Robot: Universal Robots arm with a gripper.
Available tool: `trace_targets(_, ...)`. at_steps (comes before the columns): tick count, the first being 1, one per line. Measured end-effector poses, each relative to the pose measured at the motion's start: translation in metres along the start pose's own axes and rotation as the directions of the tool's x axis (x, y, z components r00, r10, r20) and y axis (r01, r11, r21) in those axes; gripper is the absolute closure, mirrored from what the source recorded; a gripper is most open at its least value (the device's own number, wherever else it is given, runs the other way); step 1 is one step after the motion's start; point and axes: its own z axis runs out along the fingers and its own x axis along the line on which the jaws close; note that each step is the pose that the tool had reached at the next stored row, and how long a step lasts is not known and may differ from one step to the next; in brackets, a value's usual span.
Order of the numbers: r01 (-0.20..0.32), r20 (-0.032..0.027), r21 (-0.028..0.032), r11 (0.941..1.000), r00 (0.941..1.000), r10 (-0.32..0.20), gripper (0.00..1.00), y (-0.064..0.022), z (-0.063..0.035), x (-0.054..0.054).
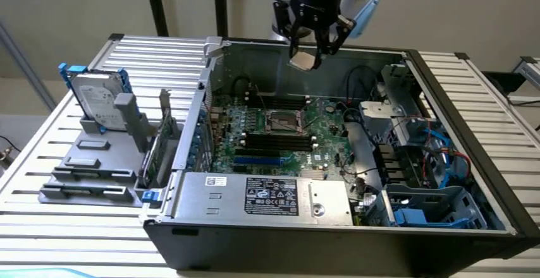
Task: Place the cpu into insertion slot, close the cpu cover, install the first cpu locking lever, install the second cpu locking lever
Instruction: 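Place the cpu into insertion slot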
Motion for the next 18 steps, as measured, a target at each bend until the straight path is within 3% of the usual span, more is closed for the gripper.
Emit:
trace_targets(5,-0.089,0.0074,-0.0033,0.9960,0.9960,0.089,0.45,-0.0005,0.0062,0.000)
trace_targets(9,-0.161,0.0125,-0.0058,0.9869,0.9868,0.161,0.45,-0.0009,0.0110,0.000)
trace_targets(13,-0.227,0.0135,-0.0040,0.9738,0.9737,0.227,0.45,-0.0013,0.0152,-0.001)
trace_targets(18,-0.309,0.0137,-0.0003,0.9512,0.9511,0.309,0.45,-0.0017,0.0203,-0.001)
